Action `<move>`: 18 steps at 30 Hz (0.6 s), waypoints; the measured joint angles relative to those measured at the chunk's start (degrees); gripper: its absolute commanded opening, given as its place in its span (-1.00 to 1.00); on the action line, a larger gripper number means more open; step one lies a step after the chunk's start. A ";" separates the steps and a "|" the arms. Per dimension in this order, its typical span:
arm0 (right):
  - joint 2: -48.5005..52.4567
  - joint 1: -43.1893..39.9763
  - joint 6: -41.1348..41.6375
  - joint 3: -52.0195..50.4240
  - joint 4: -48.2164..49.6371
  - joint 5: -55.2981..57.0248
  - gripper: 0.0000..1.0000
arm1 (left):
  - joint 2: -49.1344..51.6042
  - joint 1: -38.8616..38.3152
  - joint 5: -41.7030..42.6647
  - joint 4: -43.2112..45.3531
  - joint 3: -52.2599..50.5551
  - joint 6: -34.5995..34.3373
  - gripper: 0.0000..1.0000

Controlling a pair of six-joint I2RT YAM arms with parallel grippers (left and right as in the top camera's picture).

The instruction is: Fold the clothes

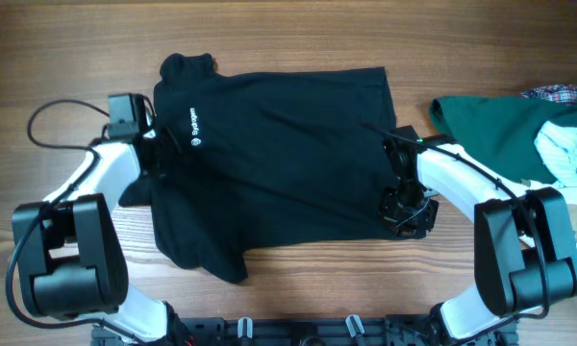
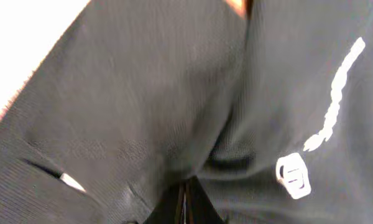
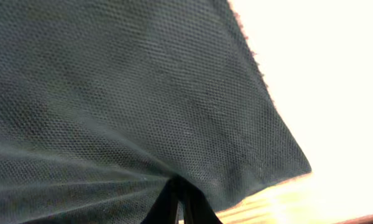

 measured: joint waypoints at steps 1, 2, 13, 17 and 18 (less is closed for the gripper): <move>-0.68 0.00 -1.66 -0.50 0.79 -0.22 -0.91 | 0.26 0.00 -0.46 -3.21 2.49 0.44 -0.70; -1.46 -0.02 -3.06 -0.98 1.75 -0.52 -0.91 | 0.31 -0.07 -0.70 -5.70 4.96 1.11 -0.68; -25.24 -0.11 -18.27 4.13 9.31 -10.43 -0.91 | -2.40 -4.57 3.76 -44.76 26.86 -0.13 -0.88; -26.43 -0.11 -19.52 5.01 12.70 -12.50 -0.91 | -2.80 -8.37 5.42 -50.36 26.01 -4.02 -0.92; -25.94 -0.11 -19.61 5.01 13.86 -12.85 -0.93 | -2.86 -9.29 5.60 -50.29 25.03 -4.98 -0.92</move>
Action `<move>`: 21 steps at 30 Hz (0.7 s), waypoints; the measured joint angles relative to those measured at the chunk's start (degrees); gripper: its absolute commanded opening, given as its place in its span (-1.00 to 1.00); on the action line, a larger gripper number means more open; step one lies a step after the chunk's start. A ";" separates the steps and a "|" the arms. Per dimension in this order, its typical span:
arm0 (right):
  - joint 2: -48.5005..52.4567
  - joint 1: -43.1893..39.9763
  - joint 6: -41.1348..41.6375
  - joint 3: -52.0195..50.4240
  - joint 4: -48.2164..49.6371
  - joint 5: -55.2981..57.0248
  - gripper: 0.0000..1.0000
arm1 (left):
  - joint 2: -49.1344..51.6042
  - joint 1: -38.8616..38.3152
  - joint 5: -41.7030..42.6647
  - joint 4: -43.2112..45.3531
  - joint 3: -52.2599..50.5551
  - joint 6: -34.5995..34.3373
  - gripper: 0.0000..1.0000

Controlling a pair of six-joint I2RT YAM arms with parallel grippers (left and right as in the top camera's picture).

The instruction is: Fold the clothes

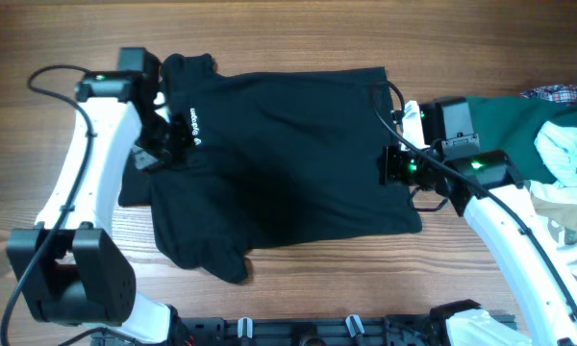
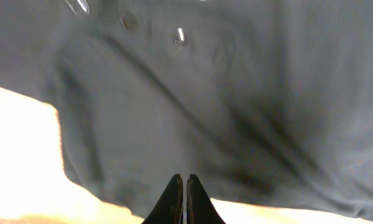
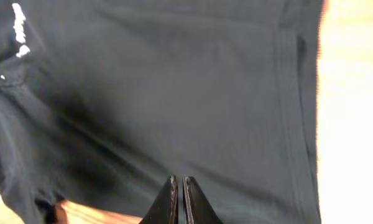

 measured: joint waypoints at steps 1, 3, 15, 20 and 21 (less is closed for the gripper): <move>0.92 0.00 -0.13 0.00 1.92 -0.57 -0.91 | -0.11 -1.05 0.20 0.57 -1.62 -1.38 -0.92; 3.98 0.00 -0.15 0.04 5.53 -2.03 -0.92 | -0.33 -3.32 0.61 4.02 -8.41 -5.33 -0.92; 34.12 0.00 0.35 18.88 10.32 -4.79 -0.91 | -0.61 -4.44 2.60 17.62 -32.04 -14.69 -0.91; 43.32 -0.11 3.23 24.37 14.56 -4.26 -0.91 | -2.56 -4.44 3.37 17.88 -35.04 -16.06 -0.92; 44.09 -0.11 3.89 24.52 15.41 -3.85 -0.90 | -2.84 -4.44 3.69 17.62 -35.63 -16.70 -0.92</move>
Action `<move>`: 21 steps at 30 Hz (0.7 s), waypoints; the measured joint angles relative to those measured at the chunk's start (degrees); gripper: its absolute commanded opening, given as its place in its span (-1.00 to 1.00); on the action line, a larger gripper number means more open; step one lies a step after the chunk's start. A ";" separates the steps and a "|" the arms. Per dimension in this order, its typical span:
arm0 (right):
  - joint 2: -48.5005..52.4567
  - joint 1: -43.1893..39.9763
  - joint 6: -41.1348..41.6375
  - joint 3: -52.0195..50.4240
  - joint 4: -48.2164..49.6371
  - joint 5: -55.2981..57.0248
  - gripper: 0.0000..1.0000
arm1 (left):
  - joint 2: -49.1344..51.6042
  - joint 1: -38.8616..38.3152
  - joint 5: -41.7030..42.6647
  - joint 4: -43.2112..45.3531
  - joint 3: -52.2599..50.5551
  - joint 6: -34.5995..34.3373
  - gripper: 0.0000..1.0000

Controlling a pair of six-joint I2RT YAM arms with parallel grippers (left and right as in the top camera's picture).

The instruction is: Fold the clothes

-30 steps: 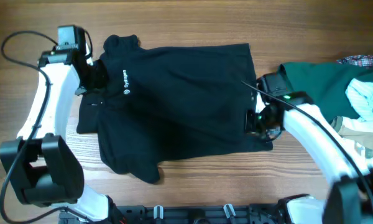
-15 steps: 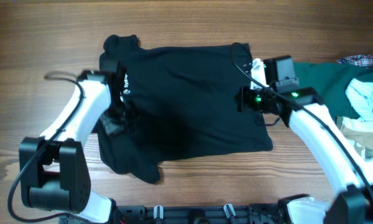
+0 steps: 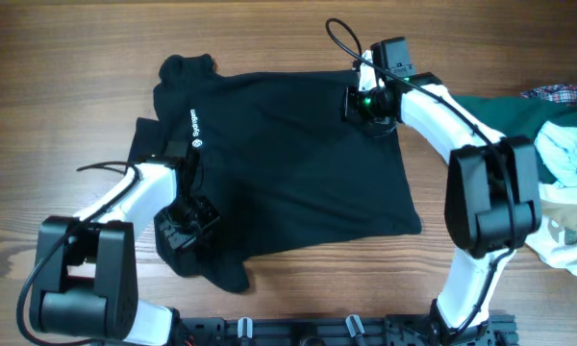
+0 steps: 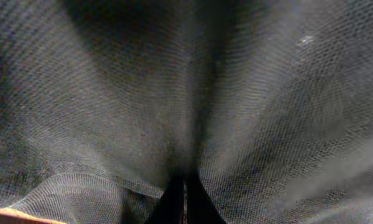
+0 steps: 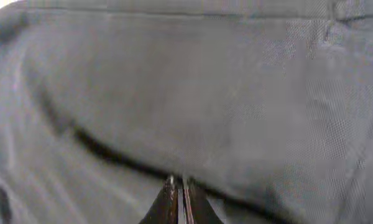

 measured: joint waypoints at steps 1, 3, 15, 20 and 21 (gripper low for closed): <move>0.59 0.00 0.59 0.11 1.14 0.68 -0.91 | -0.09 0.00 0.33 -0.24 -0.28 -0.42 -0.92; 2.14 0.00 1.22 0.59 3.06 2.49 -0.91 | -0.09 0.00 0.85 -1.05 -0.70 -1.01 -0.91; 9.94 -5.64 5.81 2.49 20.33 4.98 -0.91 | 0.72 -0.02 1.49 -6.05 -3.04 -2.51 -0.92; 11.06 -7.65 1.42 4.85 18.75 0.55 -0.91 | 0.72 -0.02 1.73 -4.52 -3.02 -2.49 -0.90; 11.15 -8.00 0.20 6.49 15.87 0.52 -0.86 | 0.72 -0.02 1.73 -4.44 -2.84 -2.49 -0.88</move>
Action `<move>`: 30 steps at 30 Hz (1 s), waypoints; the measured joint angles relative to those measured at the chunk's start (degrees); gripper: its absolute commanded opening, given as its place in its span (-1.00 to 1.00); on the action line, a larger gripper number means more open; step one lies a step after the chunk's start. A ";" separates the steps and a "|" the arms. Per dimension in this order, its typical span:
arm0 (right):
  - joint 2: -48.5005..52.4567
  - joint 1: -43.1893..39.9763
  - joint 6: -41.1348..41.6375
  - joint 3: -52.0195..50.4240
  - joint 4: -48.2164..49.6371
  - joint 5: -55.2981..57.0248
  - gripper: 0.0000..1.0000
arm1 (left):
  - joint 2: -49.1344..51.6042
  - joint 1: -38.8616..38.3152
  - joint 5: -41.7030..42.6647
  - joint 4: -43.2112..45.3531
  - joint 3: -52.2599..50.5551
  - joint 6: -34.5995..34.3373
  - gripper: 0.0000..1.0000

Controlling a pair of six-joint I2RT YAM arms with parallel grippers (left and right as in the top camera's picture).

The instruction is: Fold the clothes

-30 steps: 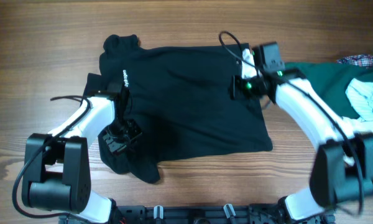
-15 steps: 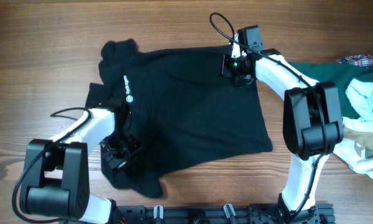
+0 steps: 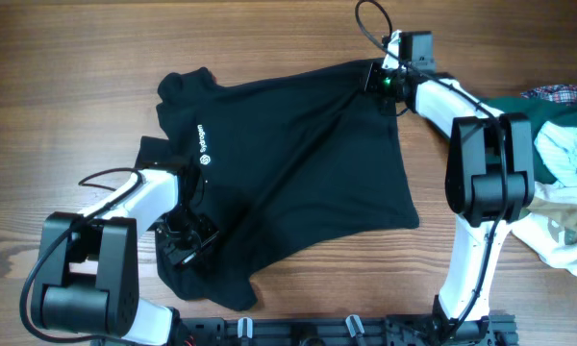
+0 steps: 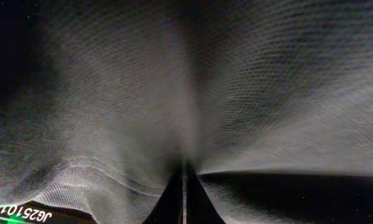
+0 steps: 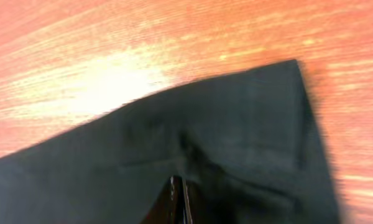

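Observation:
A black shirt (image 3: 298, 173) with a white logo (image 3: 204, 144) lies spread on the wooden table (image 3: 67, 58), collar at the upper left. A diagonal crease runs from its upper right corner to its lower left. My left gripper (image 3: 187, 236) is shut on the shirt's lower left part; in the left wrist view the black fabric (image 4: 174, 93) bunches into the closed tips of the left gripper (image 4: 184, 182). My right gripper (image 3: 381, 83) is shut on the upper right hem corner; the right wrist view shows the cloth (image 5: 236, 124) puckered at the closed tips of the right gripper (image 5: 178, 186).
A dark green garment (image 3: 490, 111) lies to the right of the shirt. Beyond it at the right edge is a pile of white cloth (image 3: 563, 154) and a plaid piece (image 3: 563, 93). Cables trail from both arms.
My right gripper has shifted up and to the right with the hem corner, drawing it outward. The left gripper sits a little lower. The shirt now shows a taut diagonal crease.
First my left gripper was at the shirt's left side near the logo and the right at the right hem. Then both were shut above the shirt. Then the left sat low on the left, the right at the upper right corner, now stretched apart.

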 measured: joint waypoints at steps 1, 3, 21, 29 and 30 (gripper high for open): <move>-0.02 -0.28 -1.01 1.44 -2.78 0.00 -0.74 | 0.00 0.00 -0.02 0.17 0.55 0.02 -0.85; -0.07 -0.72 -2.64 4.68 -7.21 -0.31 -0.05 | -0.04 0.00 -0.07 0.35 3.85 0.31 -0.77; -12.48 5.44 -6.91 3.30 -47.56 -3.15 -0.91 | 3.74 0.00 -11.63 31.63 25.94 22.01 -0.92; -12.52 9.86 -7.13 -12.61 -37.46 -2.51 -0.91 | 17.22 0.24 -15.02 42.21 25.88 29.68 -0.92; -12.90 9.79 -6.95 -13.16 -36.79 -2.38 -0.92 | 17.90 0.42 -15.15 42.66 25.88 29.94 -0.92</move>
